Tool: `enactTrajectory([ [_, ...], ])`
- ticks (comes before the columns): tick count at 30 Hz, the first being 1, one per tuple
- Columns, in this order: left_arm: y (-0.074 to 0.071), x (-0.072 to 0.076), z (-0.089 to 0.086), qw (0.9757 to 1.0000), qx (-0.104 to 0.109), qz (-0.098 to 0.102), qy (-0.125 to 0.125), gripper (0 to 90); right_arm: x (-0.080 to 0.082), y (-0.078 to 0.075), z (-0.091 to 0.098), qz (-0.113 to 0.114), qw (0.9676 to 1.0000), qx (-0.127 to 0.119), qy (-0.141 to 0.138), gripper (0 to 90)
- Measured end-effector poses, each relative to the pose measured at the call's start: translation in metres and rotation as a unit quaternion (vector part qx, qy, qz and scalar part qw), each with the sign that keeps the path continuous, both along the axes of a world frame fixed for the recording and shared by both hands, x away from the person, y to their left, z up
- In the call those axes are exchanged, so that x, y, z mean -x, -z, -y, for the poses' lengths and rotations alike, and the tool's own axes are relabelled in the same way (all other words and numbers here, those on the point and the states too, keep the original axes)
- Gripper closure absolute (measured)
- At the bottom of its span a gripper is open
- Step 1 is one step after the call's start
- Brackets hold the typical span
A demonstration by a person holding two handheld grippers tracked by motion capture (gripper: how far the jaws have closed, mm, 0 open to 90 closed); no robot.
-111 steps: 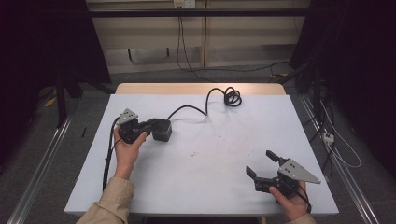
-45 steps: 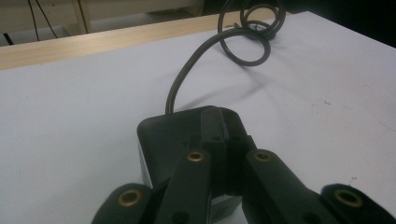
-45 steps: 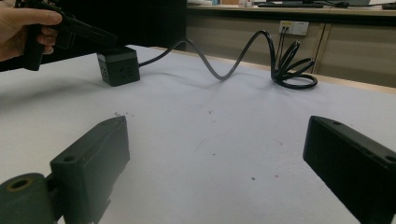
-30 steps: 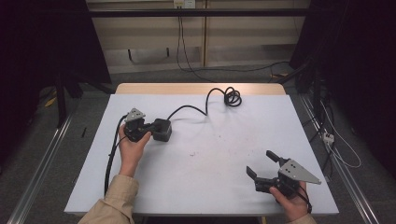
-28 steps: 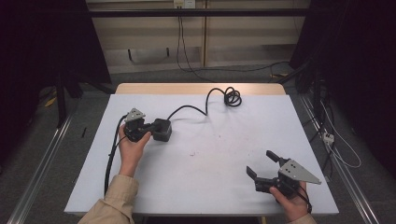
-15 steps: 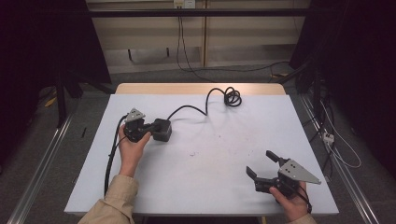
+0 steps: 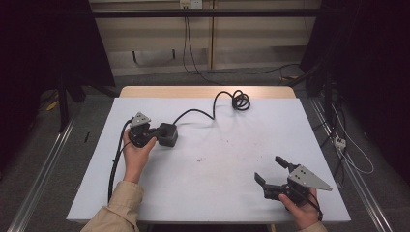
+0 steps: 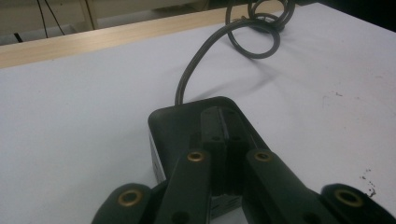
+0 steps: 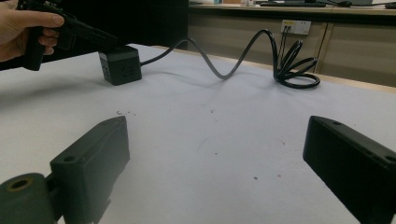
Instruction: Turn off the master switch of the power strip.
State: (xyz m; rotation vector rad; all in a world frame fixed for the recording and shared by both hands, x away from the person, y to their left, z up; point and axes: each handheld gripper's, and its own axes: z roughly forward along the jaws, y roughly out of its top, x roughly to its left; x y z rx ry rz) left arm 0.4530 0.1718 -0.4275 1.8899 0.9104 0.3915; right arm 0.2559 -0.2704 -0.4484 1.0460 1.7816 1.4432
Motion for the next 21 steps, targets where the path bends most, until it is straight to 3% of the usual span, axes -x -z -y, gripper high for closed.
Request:
enactTrajectory([
  [21,-0.0004,0.0021,0.0027,0.9998,-0.014,0.01,-0.002,90.0,0.0006,0.0002,-0.0007,0.0,1.0,0.001,-0.001,6.7],
])
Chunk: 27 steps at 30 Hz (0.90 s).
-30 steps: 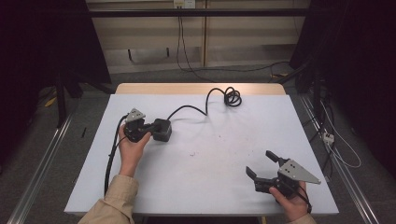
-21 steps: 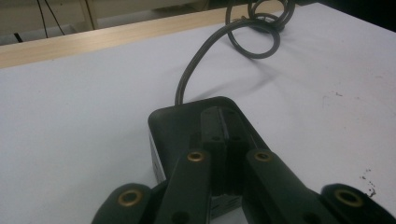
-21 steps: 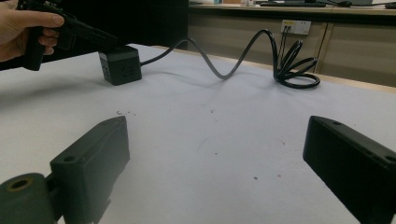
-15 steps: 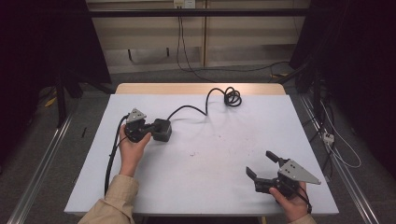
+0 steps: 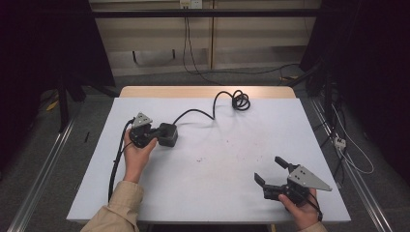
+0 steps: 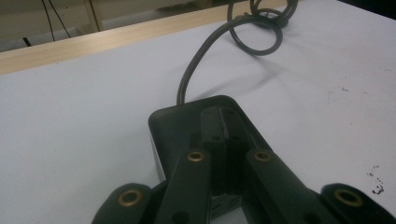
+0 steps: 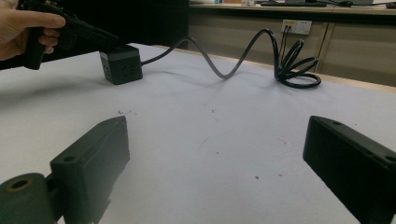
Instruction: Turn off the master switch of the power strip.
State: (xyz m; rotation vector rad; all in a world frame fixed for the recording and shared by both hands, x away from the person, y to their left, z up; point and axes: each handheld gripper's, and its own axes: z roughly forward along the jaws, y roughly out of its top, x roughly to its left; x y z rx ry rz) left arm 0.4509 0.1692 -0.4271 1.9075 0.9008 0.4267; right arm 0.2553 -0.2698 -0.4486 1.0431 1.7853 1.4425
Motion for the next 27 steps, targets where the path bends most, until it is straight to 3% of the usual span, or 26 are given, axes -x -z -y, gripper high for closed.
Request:
enactTrajectory([
  [6,0.0005,0.0002,-0.0002,1.0,0.004,-0.001,-0.002,90.0,0.0005,-0.0001,0.0002,0.0,1.0,0.0,-0.001,6.7],
  [13,-0.0001,0.0007,0.0004,1.0,-0.004,0.001,-0.002,90.0,0.0007,0.0,0.0001,0.001,1.0,0.0,0.001,6.7],
  [27,0.0007,0.0001,-0.0009,0.9999,0.008,-0.006,-0.004,90.0,0.0017,-0.0003,0.0004,0.001,1.0,-0.001,0.003,6.7],
])
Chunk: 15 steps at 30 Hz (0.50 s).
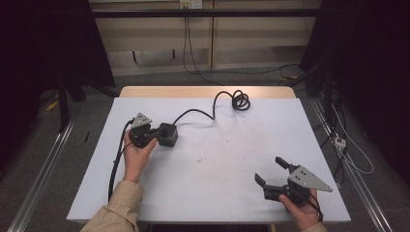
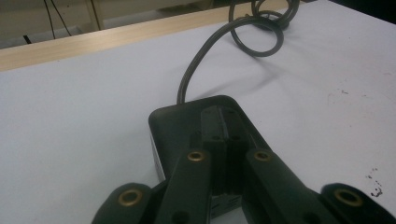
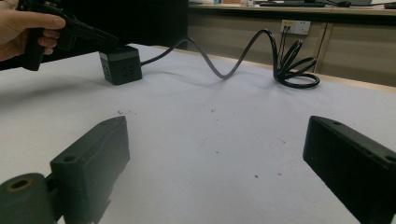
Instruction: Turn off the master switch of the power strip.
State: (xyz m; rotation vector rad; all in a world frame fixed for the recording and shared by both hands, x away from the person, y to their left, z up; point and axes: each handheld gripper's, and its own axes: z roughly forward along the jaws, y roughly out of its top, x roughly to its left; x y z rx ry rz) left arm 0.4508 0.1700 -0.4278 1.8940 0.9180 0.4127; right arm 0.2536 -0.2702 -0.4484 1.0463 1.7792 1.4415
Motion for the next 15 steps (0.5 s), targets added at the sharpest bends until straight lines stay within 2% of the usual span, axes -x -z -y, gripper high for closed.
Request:
enactTrajectory([
  [4,0.0006,0.0,-0.0003,1.0,0.004,0.0,0.0,90.0,0.0003,0.0001,-0.0003,-0.001,1.0,0.0,0.0,6.7],
  [10,0.0002,0.0014,0.0017,0.9999,-0.01,0.005,-0.002,90.0,0.0004,-0.0001,-0.0003,0.0,1.0,0.0,0.0,6.7],
  [15,0.0008,0.0013,0.0015,1.0,-0.006,0.003,-0.004,90.0,0.0008,-0.0003,-0.0004,0.0,1.0,0.001,0.0,6.7],
])
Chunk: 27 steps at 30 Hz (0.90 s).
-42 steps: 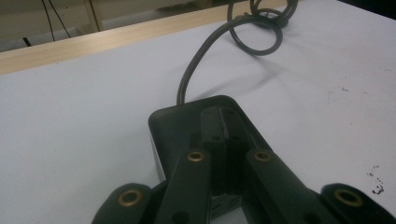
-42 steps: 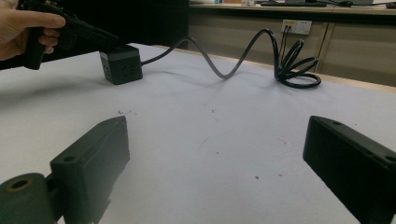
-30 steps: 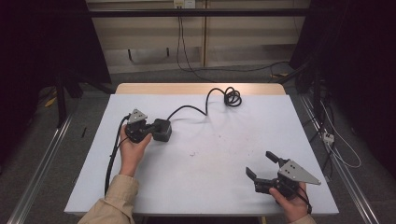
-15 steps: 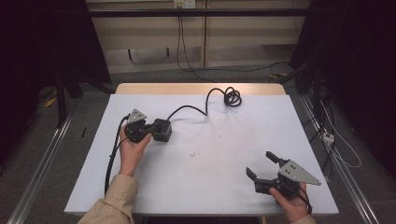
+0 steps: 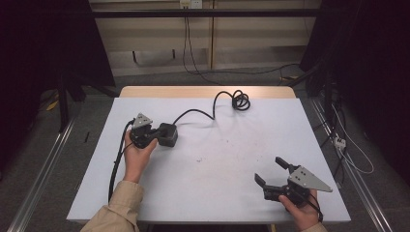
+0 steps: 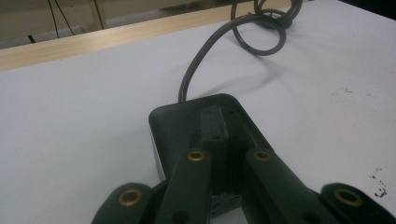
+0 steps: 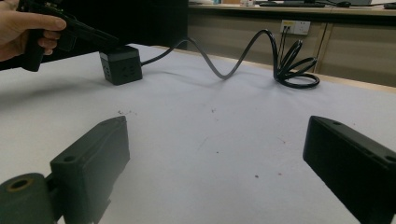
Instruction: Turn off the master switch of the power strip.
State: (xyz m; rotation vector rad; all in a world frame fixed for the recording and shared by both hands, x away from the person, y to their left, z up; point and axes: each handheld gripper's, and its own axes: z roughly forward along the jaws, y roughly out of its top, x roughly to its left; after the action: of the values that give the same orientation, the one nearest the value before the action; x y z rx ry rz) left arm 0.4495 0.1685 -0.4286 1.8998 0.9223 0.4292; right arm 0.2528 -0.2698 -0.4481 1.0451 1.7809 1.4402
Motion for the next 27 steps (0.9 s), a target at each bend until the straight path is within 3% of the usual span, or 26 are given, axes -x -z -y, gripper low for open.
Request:
enactTrajectory([
  [27,-0.0006,0.0001,-0.0001,1.0,0.0,-0.001,-0.001,90.0,-0.0009,0.0005,0.0003,0.0,1.0,-0.001,0.0,6.7],
])
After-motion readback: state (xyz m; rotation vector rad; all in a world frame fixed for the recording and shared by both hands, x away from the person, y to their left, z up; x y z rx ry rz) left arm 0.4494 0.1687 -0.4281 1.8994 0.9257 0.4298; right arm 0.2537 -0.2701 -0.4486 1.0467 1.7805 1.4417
